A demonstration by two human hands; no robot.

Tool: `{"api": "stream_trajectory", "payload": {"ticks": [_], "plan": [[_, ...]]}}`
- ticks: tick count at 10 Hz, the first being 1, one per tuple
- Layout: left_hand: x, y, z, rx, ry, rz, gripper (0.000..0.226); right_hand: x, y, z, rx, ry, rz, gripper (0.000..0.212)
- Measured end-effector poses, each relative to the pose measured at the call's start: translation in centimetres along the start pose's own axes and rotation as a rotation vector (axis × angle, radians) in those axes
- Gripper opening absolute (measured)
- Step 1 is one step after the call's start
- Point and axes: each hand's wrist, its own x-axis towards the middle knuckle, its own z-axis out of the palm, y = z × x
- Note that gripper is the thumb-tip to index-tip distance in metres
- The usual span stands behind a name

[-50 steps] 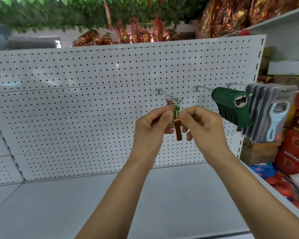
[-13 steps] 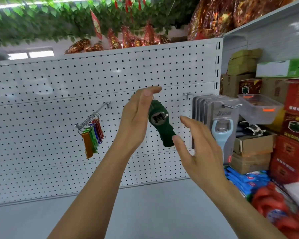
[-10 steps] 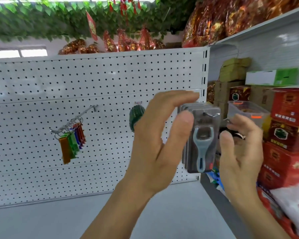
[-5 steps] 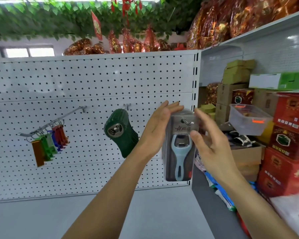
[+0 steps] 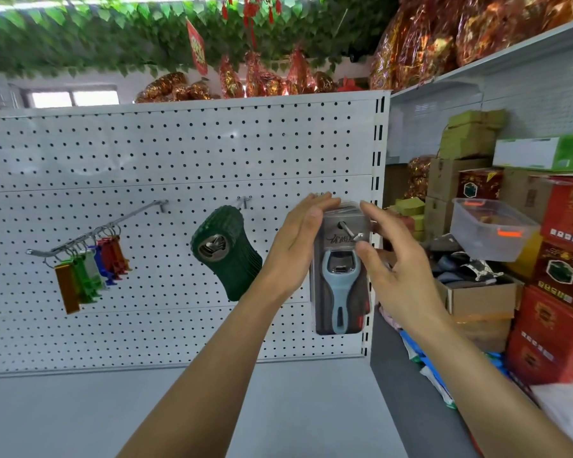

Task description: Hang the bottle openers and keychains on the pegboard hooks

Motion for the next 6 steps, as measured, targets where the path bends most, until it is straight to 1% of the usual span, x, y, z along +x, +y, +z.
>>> {"api": "stream_trajectory", "payload": {"ticks": [2, 4, 5, 6], "plan": [[-0.7, 0.4, -0.1, 0.045, 0.02, 0.003, 0.046, 0.2, -0.1, 0.2, -0.063, 0.071, -0.021, 0.041], [-1.3, 0.8, 0.0, 0.079, 0.038, 0.004, 0.045, 0.4, -0.8, -0.1, -0.093, 0.047, -0.026, 0.042], [-1.7, 1.2, -0.2, 0.093, 0.115, 0.039, 0.04, -0.1, -1.1, -0.7, -0.178, 0.041, -0.052, 0.044], [-3.2, 2.0, -0.2, 0.131, 0.253, 0.064, 0.031, -1.1, -1.9, -1.8, -0.365, 0.102, -0.161, 0.042]]}}
